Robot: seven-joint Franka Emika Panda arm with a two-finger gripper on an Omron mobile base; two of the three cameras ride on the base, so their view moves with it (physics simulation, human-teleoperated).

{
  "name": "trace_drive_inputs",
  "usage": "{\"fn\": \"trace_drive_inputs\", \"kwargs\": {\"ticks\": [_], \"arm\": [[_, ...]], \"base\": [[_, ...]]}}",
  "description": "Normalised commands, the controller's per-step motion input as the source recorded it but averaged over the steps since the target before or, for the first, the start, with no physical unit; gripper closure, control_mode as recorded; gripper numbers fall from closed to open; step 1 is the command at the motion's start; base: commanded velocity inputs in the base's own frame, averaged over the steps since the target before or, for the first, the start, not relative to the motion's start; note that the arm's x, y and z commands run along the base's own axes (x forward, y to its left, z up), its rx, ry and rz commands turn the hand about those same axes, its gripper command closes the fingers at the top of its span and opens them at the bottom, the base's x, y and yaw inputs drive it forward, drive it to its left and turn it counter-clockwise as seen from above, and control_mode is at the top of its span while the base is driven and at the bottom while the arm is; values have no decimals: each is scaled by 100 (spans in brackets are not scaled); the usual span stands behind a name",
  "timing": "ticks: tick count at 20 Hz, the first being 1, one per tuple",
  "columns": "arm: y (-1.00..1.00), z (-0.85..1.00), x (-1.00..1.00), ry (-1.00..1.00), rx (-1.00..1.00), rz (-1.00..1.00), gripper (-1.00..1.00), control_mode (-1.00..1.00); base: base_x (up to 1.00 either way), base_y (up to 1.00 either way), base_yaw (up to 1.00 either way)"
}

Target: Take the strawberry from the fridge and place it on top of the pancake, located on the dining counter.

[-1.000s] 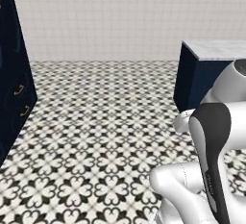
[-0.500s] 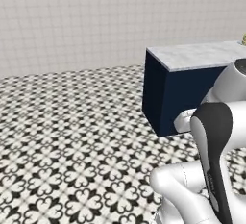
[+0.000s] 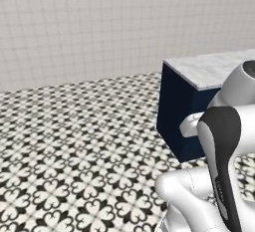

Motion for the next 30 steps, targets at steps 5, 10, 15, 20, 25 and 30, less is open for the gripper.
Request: {"fn": "trace_drive_inputs", "kwargs": {"ticks": [5,10,15,20,25,30], "arm": [[0,0,0,0,0,0,100,100],[0,0,0,0,0,0,100,100],[0,0,0,0,0,0,100,100],[0,0,0,0,0,0,100,100],[0,0,0,0,0,0,100,100],[0,0,0,0,0,0,100,100]], "base": [[100,80,-33],[100,75,-37],[100,48,-38],[100,24,-37],[100,33,-38],[100,35,-39]]}}
